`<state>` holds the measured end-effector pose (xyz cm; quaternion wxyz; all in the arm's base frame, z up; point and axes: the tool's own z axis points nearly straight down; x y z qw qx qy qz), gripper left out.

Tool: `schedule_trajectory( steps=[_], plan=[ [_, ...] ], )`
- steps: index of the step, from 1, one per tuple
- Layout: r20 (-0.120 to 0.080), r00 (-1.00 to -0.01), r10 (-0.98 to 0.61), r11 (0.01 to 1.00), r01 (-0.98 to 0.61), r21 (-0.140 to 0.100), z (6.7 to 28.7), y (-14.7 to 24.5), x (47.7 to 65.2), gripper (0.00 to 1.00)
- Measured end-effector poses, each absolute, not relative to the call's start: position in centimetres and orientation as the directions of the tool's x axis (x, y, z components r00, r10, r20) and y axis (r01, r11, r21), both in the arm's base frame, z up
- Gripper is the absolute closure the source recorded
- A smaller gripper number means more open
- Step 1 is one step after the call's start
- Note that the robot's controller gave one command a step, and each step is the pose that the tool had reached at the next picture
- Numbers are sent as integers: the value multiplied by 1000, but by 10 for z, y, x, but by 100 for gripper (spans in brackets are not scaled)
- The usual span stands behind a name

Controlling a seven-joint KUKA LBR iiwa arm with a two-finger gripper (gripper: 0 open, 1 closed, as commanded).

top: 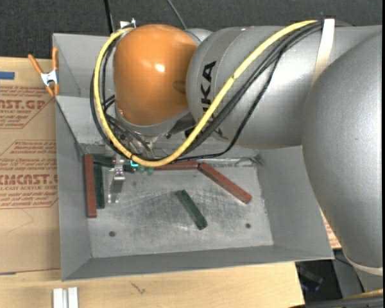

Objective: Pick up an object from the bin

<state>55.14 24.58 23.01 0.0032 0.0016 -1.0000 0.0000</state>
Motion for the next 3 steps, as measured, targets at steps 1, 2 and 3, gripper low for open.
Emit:
schedule_trajectory(
  steps=[1,2,3],
  plan=[
    [-1,-1000,-1,1000,-1,2,235,244,553,0],
    [-1,-1000,31,1000,31,2,142,244,591,100],
    [-1,-1000,31,1000,31,2,142,243,591,100]
  ],
)
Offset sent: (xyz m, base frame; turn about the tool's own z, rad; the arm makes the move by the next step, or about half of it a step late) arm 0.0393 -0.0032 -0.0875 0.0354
